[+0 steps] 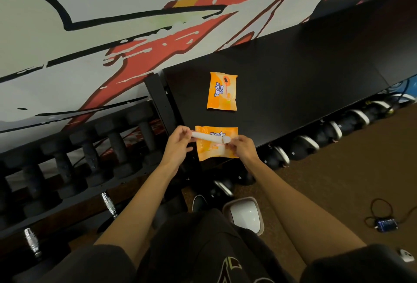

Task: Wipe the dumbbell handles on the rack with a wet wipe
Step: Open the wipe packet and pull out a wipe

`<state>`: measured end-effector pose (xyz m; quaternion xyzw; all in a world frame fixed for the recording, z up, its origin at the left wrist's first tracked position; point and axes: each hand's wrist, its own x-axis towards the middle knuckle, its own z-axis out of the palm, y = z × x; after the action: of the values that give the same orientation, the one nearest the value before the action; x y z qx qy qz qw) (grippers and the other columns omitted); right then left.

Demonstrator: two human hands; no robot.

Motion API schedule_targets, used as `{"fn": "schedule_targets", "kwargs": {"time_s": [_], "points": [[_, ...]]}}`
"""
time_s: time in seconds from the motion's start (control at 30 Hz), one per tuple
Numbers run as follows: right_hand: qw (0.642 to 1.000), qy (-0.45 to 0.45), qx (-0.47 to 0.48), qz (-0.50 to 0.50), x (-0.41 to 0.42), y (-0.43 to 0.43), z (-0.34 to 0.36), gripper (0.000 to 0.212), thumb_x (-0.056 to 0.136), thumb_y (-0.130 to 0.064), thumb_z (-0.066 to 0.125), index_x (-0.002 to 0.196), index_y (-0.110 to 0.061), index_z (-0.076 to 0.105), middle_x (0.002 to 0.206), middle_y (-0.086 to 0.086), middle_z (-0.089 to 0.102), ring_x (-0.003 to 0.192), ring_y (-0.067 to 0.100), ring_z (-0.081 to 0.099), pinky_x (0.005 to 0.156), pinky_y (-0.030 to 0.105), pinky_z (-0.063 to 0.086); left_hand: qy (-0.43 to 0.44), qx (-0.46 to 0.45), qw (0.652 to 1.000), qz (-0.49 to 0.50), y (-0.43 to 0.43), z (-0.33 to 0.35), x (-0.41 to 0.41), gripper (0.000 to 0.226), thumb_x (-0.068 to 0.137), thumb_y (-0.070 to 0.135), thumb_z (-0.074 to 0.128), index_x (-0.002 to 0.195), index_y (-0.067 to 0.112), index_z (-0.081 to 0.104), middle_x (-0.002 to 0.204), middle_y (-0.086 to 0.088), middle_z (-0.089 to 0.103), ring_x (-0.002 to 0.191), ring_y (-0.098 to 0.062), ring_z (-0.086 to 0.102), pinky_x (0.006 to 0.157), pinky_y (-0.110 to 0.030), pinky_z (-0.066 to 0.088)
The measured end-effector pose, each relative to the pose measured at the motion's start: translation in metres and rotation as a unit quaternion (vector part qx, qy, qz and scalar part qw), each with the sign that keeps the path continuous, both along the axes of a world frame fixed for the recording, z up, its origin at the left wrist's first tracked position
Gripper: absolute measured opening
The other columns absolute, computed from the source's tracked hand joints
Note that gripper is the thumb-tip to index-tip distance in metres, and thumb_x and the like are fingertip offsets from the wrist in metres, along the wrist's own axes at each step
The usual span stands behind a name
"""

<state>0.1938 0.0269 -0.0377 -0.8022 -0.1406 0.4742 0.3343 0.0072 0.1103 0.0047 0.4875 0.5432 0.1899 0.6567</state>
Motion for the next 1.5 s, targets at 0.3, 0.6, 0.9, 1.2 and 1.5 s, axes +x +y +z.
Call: {"fn": "schedule_targets", "kwargs": {"time_s": [0.3, 0.6, 0.9, 1.2, 1.5], "points": [[0.994, -0.084, 0.017, 0.064, 0.002, 0.006, 0.015, 0.024, 0.095, -0.017, 0.05, 0.074, -0.01, 0.058, 0.074, 0.004, 0.056, 0.068, 0.016, 0.05, 0.056, 0.027, 0.035, -0.09, -0.073, 0.99, 0.077, -0.006, 0.017, 0.011, 0.02, 0.105, 0.018, 0.037, 0.089, 0.014, 0.048, 0.111, -0.007, 0.062, 0.099, -0.024, 0.07, 0.082, -0.044, 0.058], [0.943, -0.161, 0.009, 0.291, -0.016, -0.02, 0.005, 0.064, 0.067, -0.038, 0.081, 0.124, -0.021, 0.058, 0.145, 0.006, 0.037, 0.131, 0.026, 0.037, 0.108, 0.045, 0.036, 0.126, 0.052, 0.988, -0.077, -0.023, 0.003, 0.019, 0.02, 0.103, 0.024, 0.037, 0.091, 0.017, 0.051, 0.1, -0.004, 0.063, 0.088, -0.013, 0.069, 0.071, -0.023, 0.047], [0.891, -0.281, -0.064, 0.351, -0.016, -0.027, -0.009, 0.084, 0.088, -0.039, 0.064, 0.153, -0.025, 0.014, 0.163, 0.008, -0.001, 0.15, 0.03, 0.002, 0.117, 0.059, 0.014, 0.047, 0.116, 0.992, 0.016, -0.013, 0.029, 0.01, 0.017, 0.102, 0.019, 0.041, 0.093, 0.014, 0.054, 0.093, 0.0, 0.057, 0.097, -0.019, 0.059, 0.09, -0.036, 0.051], [0.87, -0.27, -0.153, 0.384, 0.017, -0.015, 0.01, 0.091, 0.087, -0.03, 0.063, 0.154, -0.018, 0.003, 0.161, 0.017, -0.013, 0.148, 0.04, -0.01, 0.117, 0.059, 0.008, -0.055, 0.043, 0.996, 0.048, -0.005, 0.06, -0.001, 0.02, 0.104, 0.018, 0.037, 0.092, 0.012, 0.053, 0.092, -0.004, 0.063, 0.08, -0.017, 0.066, 0.071, -0.031, 0.056], [0.926, 0.29, 0.193, 0.148, -0.033, -0.03, 0.113, 0.045, 0.087, -0.009, 0.059, 0.132, -0.011, 0.058, 0.126, 0.009, 0.063, 0.119, 0.023, 0.057, 0.103, 0.04, 0.043, -0.093, -0.005, 0.993, -0.074, -0.042, 0.072, -0.005, 0.023, 0.1, 0.016, 0.045, 0.081, 0.02, 0.056, 0.07, 0.003, 0.051, 0.063, -0.011, 0.046, 0.055, -0.023, 0.039]]}}
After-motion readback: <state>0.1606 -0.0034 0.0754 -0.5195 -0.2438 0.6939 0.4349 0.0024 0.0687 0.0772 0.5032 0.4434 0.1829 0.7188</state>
